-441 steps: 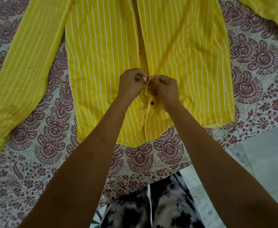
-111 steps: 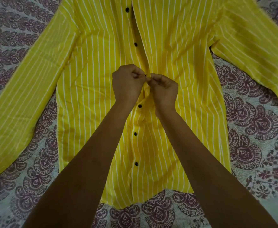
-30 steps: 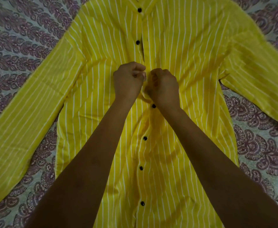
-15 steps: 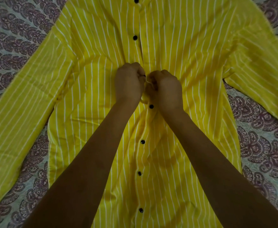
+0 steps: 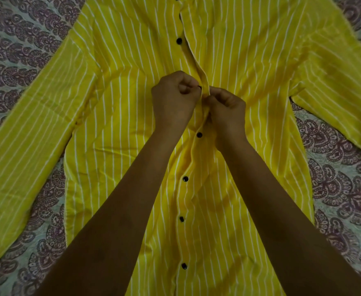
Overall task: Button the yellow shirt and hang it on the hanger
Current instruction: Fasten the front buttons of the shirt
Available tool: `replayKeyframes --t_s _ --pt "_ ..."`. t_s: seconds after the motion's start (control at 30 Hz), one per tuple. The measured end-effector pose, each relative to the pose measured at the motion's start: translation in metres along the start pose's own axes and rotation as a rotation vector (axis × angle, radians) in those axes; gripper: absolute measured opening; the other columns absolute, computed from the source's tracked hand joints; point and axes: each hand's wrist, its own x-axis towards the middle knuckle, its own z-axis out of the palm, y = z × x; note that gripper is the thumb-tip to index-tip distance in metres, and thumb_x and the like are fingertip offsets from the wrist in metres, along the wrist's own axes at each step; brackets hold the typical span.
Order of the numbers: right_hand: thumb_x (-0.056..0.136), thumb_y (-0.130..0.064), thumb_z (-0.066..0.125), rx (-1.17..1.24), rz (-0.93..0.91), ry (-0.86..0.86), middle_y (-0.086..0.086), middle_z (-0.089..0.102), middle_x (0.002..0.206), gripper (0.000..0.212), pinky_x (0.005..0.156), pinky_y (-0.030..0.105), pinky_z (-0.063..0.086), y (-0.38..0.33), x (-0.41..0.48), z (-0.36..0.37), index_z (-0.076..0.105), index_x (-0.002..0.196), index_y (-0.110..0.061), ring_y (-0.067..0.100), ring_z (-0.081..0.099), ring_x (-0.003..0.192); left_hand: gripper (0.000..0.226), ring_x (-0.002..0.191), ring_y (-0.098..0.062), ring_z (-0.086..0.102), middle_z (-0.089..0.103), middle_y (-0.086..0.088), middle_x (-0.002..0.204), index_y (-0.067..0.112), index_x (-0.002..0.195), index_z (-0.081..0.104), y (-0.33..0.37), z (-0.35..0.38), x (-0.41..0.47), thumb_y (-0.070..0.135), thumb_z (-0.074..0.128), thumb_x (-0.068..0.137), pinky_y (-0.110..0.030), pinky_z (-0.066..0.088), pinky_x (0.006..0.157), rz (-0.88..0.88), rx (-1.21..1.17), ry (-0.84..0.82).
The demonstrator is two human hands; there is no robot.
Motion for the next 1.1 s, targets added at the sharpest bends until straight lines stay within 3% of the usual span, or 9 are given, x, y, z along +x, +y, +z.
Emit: replayKeyframes --t_s 0.07,0.2,0.3,0.47,0.63,0.8,0.9,1.0,1.1 --pt "0.077 -0.003 0.055 -0.012 -0.033 0.034 0.005 0.070 0.075 0.020 0.068 0.034 0.051 0.000 -0.003 0.003 0.070 0.086 -0.012 0.020 0.064 0.071 0.004 0.054 0.007 0.055 0.057 0.017 0.062 0.010 0.077 0.068 0.000 -0.001 -0.004 0.008 0.067 0.074 -0.003 0.041 0.060 0.039 0.053 0.026" --pt "0.072 -0.016 0.058 -0.068 -0.102 0.075 0.015 0.071 0.098 0.032 0.086 0.048 0.053 0.000 -0.010 0.004 0.070 0.099 -0.004 0.030 0.066 0.094 0.008 0.058 -0.001 0.055 0.063 0.004 0.067 0.008 0.078 0.068 -0.003 -0.006 -0.007 0.008 0.064 0.071 -0.002 0.035 0.056 0.062 0.168 0.091" --pt "0.079 -0.010 0.060 -0.109 -0.121 0.098 0.012 0.071 0.100 0.023 0.088 0.043 0.053 0.002 -0.015 0.003 0.070 0.099 -0.005 0.023 0.066 0.094 0.007 0.061 -0.005 0.058 0.068 -0.001 0.070 0.008 0.077 0.068 0.003 -0.007 -0.011 0.008 0.065 0.070 -0.003 0.036 0.056 0.078 0.140 0.087" --pt "0.082 -0.004 0.060 -0.103 -0.132 0.120 0.009 0.071 0.099 0.020 0.087 0.033 0.052 0.003 -0.018 0.002 0.070 0.100 -0.006 0.016 0.065 0.093 0.007 0.057 0.004 0.056 0.060 0.010 0.062 0.009 0.076 0.069 0.012 -0.010 -0.020 0.006 0.065 0.072 -0.007 0.042 0.059 0.080 0.050 0.047" --pt "0.083 -0.001 0.059 -0.077 -0.143 0.107 0.007 0.069 0.098 0.021 0.082 0.024 0.051 0.003 -0.021 0.000 0.068 0.101 -0.003 0.011 0.064 0.089 0.007 0.059 -0.004 0.061 0.060 0.007 0.060 0.010 0.076 0.069 0.015 -0.008 -0.027 0.006 0.064 0.074 -0.017 0.048 0.063 0.055 0.016 0.087" --pt "0.083 0.001 0.057 -0.059 -0.171 0.083 0.006 0.068 0.097 0.023 0.078 0.021 0.049 0.004 -0.023 0.000 0.068 0.102 -0.006 0.008 0.062 0.086 0.007 0.060 -0.001 0.058 0.061 0.007 0.064 0.012 0.076 0.069 0.014 -0.008 -0.022 0.007 0.064 0.075 -0.005 0.040 0.057 0.025 0.061 0.091" --pt "0.084 0.000 0.056 -0.062 -0.172 0.067 0.011 0.069 0.102 0.023 0.081 0.028 0.051 0.004 -0.021 0.000 0.068 0.103 -0.004 0.016 0.064 0.091 0.006 0.059 -0.007 0.061 0.059 0.009 0.058 0.011 0.075 0.068 0.013 -0.009 -0.022 0.007 0.064 0.074 -0.016 0.049 0.063 0.017 0.016 0.063" --pt "0.086 -0.005 0.053 -0.070 -0.161 0.060 0.008 0.068 0.092 0.023 0.071 0.030 0.048 0.004 -0.021 -0.001 0.068 0.103 -0.006 0.011 0.060 0.074 0.006 0.061 -0.012 0.065 0.062 0.009 0.059 0.011 0.075 0.069 0.012 -0.010 -0.023 0.006 0.065 0.074 -0.033 0.057 0.070 -0.003 -0.069 0.055" --pt "0.086 -0.013 0.052 -0.060 -0.145 0.042 0.001 0.067 0.079 0.021 0.063 0.030 0.045 0.003 -0.022 -0.001 0.071 0.095 -0.012 0.010 0.058 0.062 0.008 0.064 -0.014 0.067 0.064 0.007 0.062 0.012 0.075 0.069 0.009 -0.010 -0.022 0.006 0.064 0.075 -0.040 0.057 0.074 -0.026 -0.102 0.032"
